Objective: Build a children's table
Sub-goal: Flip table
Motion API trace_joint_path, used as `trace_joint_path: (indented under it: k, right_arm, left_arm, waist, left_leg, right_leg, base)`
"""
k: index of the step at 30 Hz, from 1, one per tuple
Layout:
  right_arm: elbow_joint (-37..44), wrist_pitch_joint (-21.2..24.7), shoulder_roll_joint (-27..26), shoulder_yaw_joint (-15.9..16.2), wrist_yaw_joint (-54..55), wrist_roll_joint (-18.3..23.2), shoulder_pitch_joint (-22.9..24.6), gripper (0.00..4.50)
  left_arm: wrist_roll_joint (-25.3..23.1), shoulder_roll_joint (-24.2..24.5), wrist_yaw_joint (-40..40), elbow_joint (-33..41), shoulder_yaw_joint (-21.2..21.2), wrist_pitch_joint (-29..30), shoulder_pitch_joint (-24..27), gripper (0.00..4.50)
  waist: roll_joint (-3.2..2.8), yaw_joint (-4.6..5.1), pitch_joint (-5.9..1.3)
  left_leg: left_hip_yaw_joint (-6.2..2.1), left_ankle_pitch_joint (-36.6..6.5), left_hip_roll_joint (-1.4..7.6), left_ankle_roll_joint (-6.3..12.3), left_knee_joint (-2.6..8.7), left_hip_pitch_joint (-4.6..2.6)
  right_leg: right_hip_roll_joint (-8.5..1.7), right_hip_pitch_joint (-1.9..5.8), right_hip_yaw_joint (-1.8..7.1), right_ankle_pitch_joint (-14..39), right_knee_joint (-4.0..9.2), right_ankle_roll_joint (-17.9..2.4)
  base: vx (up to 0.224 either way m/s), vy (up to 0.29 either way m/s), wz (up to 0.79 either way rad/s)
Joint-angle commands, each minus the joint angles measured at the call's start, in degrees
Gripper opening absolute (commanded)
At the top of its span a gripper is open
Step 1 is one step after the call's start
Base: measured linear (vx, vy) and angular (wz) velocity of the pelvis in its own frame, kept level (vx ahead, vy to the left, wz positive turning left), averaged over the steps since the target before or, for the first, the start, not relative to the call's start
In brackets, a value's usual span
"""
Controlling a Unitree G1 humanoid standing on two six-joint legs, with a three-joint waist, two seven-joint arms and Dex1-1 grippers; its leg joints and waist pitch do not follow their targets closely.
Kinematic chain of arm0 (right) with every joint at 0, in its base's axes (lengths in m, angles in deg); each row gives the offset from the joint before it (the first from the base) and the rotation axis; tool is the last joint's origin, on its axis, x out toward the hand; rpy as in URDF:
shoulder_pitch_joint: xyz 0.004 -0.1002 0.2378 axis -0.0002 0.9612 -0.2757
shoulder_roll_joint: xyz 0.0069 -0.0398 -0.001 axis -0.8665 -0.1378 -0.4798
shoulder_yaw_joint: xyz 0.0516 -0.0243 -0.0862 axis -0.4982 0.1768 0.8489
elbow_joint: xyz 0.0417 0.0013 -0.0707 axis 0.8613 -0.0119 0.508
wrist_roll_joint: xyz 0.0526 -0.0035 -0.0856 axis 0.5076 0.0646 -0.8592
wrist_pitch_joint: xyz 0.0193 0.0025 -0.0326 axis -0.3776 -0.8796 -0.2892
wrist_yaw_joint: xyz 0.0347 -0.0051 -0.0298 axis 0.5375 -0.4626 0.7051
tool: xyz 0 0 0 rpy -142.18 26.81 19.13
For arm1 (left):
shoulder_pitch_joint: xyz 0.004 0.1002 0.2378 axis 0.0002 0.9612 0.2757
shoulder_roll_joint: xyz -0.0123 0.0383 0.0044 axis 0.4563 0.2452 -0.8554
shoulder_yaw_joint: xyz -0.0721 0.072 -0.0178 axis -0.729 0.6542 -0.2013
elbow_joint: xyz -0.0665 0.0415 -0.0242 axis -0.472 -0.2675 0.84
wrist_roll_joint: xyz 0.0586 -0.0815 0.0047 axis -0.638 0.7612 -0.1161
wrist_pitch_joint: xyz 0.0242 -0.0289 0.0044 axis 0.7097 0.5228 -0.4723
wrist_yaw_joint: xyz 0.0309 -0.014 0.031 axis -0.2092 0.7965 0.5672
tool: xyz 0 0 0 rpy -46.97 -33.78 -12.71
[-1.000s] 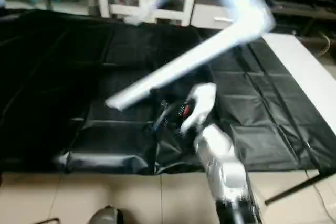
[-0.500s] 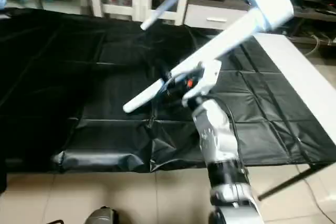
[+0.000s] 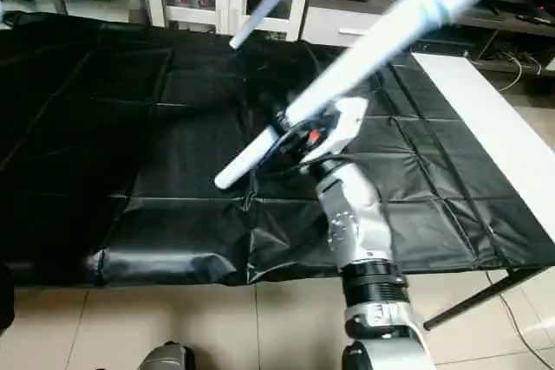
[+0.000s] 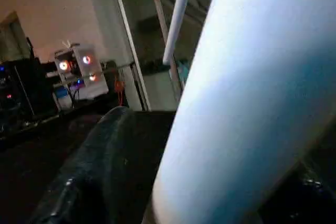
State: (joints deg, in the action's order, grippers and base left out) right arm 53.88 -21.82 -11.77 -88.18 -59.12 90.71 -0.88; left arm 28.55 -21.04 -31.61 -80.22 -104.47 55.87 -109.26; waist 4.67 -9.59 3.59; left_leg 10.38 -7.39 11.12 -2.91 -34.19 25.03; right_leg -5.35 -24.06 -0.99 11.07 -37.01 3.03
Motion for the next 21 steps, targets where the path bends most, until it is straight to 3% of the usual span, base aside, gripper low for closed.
trace_joint_path:
  k: [1, 4, 13, 21]
  right_arm:
    - [2.1, 0.5, 0.6, -1.1, 0.6, 0.9, 0.9, 2.68]
    - [3.1, 1.0, 0.6, -1.0, 0.3, 0.9, 1.4, 2.37]
    - [4.1, 2.3, 1.7, -0.7, 0.7, 0.3, 1.3, 1.68]
    - [3.2, 2.2, 2.3, -0.6, 0.2, -0.3, 0.9, 1.59]
  left_arm:
    - [2.7, -0.6, 3.8, 3.3, -3.6, 0.0, -1.2, 2.04]
    - [2.9, -0.8, 4.2, 3.8, -3.7, 0.4, -0.6, 2.02]
    - [4.4, -2.5, 4.5, 5.9, -3.8, 0.9, 2.4, 1.99]
    - [6.6, -4.4, 2.8, 10.2, -2.7, 0.2, 7.6, 1.96]
  waist:
    - [-0.80, 0.15, -4.90]
    - [-0.69, 0.18, -4.96]
    - [-0.20, 0.26, -4.80]
    - [0.50, 0.21, -4.83]
  left_leg:
    - [-0.37, -14.8, 1.29, -3.89, 4.14, -3.14]
    - [-0.31, -14.4, 1.24, -3.81, 4.06, -3.25]
    - [-0.47, -18.6, 1.34, -5.55, 4.32, -3.54]
    - [-0.45, -17.3, 1.31, -5.59, 4.28, -3.37]
  right_leg:
    - [-1.81, 1.55, 0.42, 4.0, 3.39, -9.8]
    - [-1.68, 1.47, 0.37, 3.0, 3.32, -10.0]
    - [-1.68, 1.13, 0.35, 6.2, 3.65, -8.9]
    - [-1.57, 1.30, 0.28, 4.6, 3.51, -8.5]
  base:
    - [0.000, 0.000, 0.00]
    - [0.000, 0.000, 0.00]
    - [0.000, 0.000, 0.00]
    - [0.000, 0.000, 0.00]
